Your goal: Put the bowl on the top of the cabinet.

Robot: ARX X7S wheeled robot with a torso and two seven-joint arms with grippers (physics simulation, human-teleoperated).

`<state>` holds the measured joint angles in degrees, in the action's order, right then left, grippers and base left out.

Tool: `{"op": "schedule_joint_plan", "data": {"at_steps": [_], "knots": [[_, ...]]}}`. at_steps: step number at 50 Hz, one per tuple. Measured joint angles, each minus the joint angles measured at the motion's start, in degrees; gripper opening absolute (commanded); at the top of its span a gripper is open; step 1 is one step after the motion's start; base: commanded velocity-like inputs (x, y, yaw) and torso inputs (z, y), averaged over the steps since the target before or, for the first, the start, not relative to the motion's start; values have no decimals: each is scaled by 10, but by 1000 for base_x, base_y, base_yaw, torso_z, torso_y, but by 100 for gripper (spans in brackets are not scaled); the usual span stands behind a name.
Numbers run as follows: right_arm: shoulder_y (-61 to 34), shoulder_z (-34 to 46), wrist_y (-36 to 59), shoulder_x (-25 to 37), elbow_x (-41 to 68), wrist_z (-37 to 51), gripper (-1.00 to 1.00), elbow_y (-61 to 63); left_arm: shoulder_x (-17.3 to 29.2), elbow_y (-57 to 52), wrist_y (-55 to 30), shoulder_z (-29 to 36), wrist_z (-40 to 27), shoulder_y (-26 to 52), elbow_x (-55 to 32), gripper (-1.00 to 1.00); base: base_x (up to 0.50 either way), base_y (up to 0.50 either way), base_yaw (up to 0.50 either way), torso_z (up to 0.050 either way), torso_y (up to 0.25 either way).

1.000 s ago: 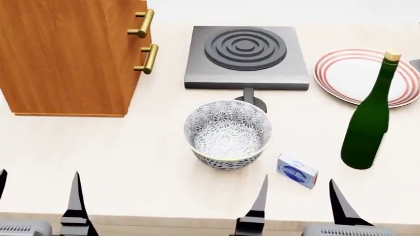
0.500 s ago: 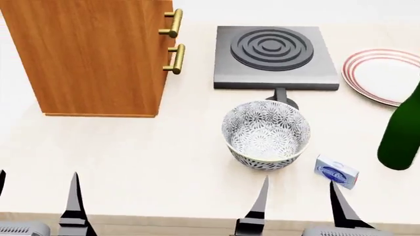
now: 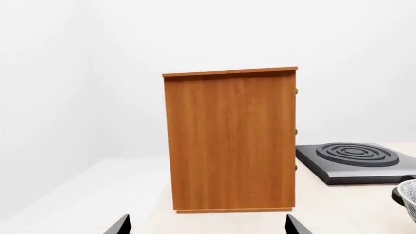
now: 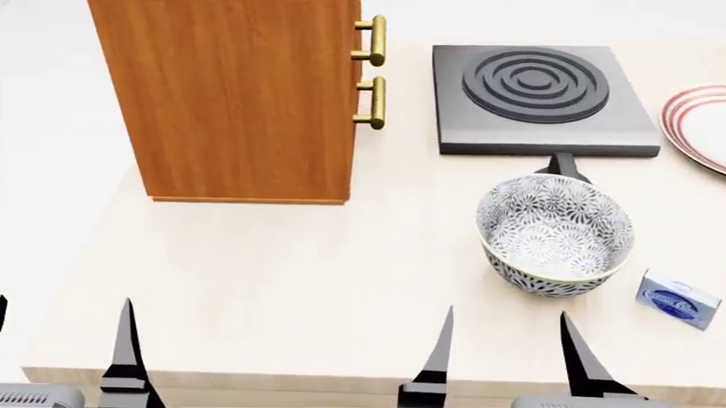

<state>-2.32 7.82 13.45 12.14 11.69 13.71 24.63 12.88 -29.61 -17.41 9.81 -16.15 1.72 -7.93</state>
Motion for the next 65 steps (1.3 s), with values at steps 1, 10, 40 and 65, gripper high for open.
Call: {"op": "schedule_joint_plan", "data": {"at_steps": [1, 10, 40, 65], "knots": [[0, 1, 0, 1, 0, 0, 100, 0, 0, 0, 0, 0, 0, 0, 0, 100, 0, 16, 0, 0, 0], [-1, 2, -4, 5, 0, 8, 100, -2, 2, 1, 3, 3, -4, 0, -3, 100, 0, 347, 0, 0, 0], [2, 21, -3, 12, -15, 32, 100, -2, 12, 1, 6, 8, -14, 0, -10, 100, 120, -5, 0, 0, 0], [3, 40, -1, 26, -24, 36, 100, -5, 16, 6, 12, 14, -21, 0, -16, 100, 224, -87, 0, 0, 0]]}}
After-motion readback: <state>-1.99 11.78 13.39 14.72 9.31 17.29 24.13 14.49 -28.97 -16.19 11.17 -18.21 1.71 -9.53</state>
